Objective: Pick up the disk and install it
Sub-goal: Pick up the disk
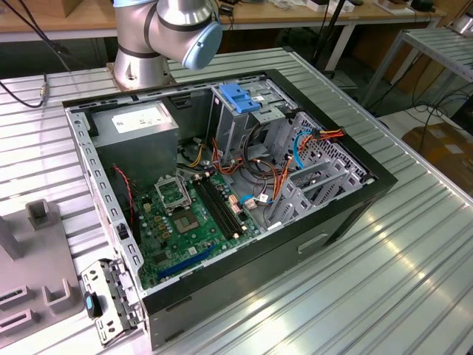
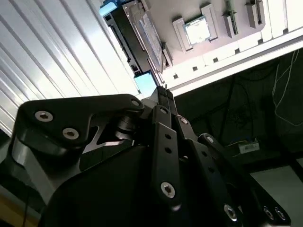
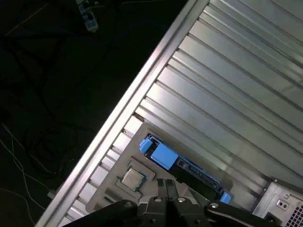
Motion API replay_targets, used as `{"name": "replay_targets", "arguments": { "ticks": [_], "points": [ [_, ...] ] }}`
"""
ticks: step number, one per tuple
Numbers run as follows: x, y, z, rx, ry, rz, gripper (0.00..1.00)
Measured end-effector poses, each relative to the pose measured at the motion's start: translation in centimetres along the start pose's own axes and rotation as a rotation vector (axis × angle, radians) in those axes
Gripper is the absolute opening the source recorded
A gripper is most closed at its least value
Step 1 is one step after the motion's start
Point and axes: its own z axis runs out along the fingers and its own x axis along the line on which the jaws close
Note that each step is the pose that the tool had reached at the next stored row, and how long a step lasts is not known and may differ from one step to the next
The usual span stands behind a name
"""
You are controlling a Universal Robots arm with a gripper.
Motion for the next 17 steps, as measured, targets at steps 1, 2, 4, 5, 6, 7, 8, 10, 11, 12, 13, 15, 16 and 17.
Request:
{"name": "replay_targets", "arguments": {
  "ticks": [1, 2, 4, 5, 6, 7, 8, 10, 11, 12, 13, 15, 16, 17],
  "points": [
    [0.0, 0.0, 0.0, -0.0003, 0.0009, -0.021, 0.11],
    [0.0, 0.0, 0.0, -0.0004, 0.0014, -0.033, 0.11],
    [0.0, 0.0, 0.0, -0.0008, 0.003, -0.069, 0.11],
    [0.0, 0.0, 0.0, -0.001, 0.0035, -0.08, 0.11],
    [0.0, 0.0, 0.0, -0.0011, 0.0039, -0.091, 0.11],
    [0.0, 0.0, 0.0, -0.0012, 0.0044, -0.101, 0.11],
    [0.0, 0.0, 0.0, -0.0014, 0.0049, -0.112, 0.11],
    [0.0, 0.0, 0.0, -0.0017, 0.006, -0.139, 0.11],
    [0.0, 0.0, 0.0, -0.0018, 0.0066, -0.151, 0.11],
    [0.0, 0.0, 0.0, -0.002, 0.007, -0.161, 0.11],
    [0.0, 0.0, 0.0, -0.0022, 0.0078, -0.179, 0.11],
    [0.0, 0.0, 0.0, -0.0026, 0.0092, -0.212, 0.11],
    [0.0, 0.0, 0.0, -0.0028, 0.0097, -0.224, 0.11],
    [0.0, 0.0, 0.0, -0.0029, 0.0102, -0.235, 0.11]
  ]
}}
